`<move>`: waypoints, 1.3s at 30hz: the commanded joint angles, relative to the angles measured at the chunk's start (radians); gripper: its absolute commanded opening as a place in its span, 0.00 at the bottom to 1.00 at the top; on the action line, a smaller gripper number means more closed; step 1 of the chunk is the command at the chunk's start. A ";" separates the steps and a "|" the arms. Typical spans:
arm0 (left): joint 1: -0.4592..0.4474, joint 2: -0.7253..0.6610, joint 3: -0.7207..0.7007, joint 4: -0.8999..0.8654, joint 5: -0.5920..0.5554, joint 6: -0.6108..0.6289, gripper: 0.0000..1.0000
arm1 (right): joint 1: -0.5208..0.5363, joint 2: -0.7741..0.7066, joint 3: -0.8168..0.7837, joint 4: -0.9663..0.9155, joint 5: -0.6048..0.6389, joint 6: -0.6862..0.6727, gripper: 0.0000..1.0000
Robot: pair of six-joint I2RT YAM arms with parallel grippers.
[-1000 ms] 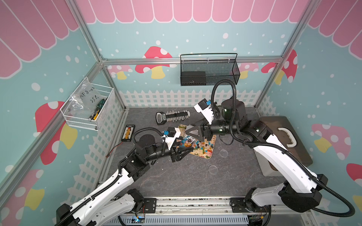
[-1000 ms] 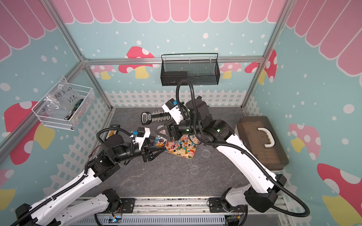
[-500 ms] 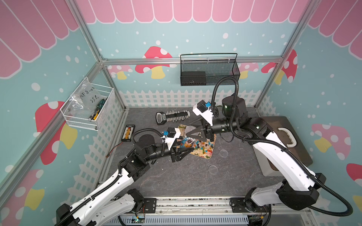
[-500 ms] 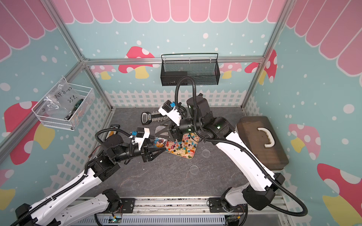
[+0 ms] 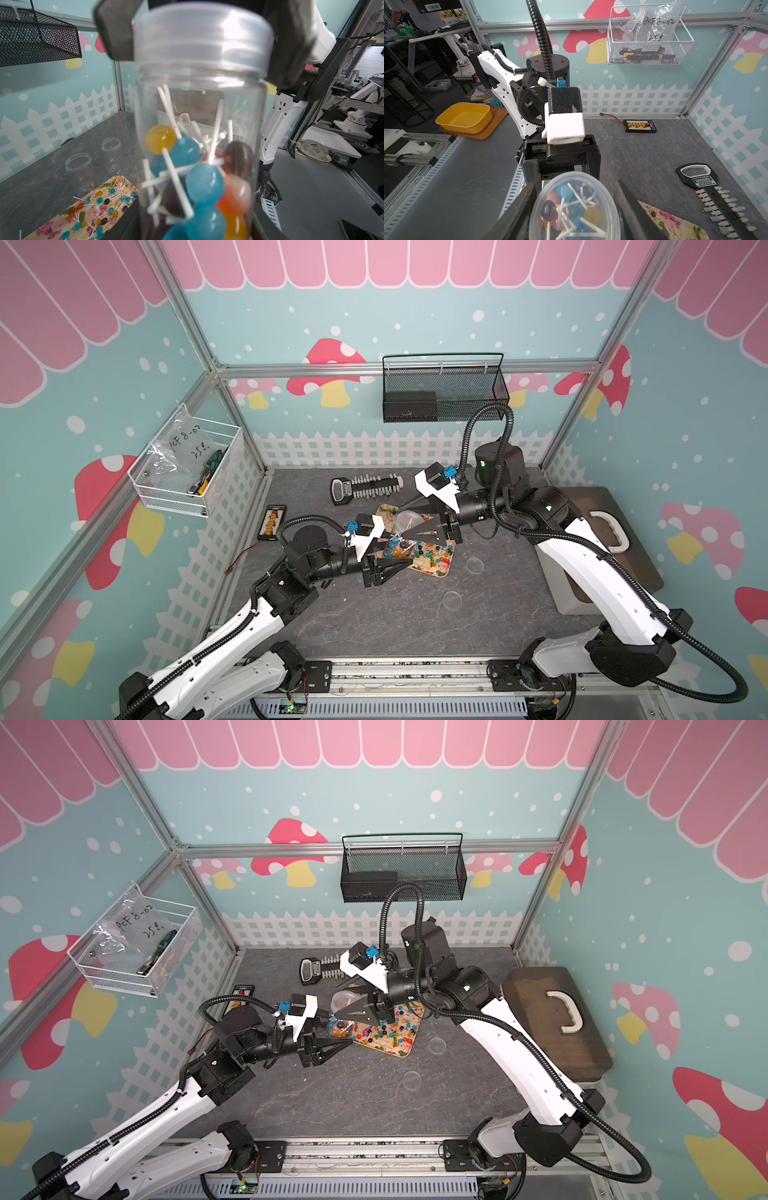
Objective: Pour the candies out of the jar
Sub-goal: Unscrew the lid from the jar.
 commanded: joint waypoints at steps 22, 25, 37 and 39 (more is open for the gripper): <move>0.005 -0.035 -0.003 -0.048 -0.152 0.049 0.59 | 0.038 -0.156 -0.142 0.168 0.419 0.635 0.74; 0.006 -0.033 0.002 -0.061 -0.170 0.068 0.59 | 0.043 -0.127 -0.122 0.155 0.399 0.654 0.74; 0.006 -0.036 0.007 -0.112 -0.194 0.111 0.59 | 0.098 -0.064 -0.093 0.114 0.419 0.650 0.75; 0.006 -0.036 0.007 -0.113 -0.194 0.111 0.59 | 0.102 -0.059 -0.092 0.107 0.427 0.646 0.75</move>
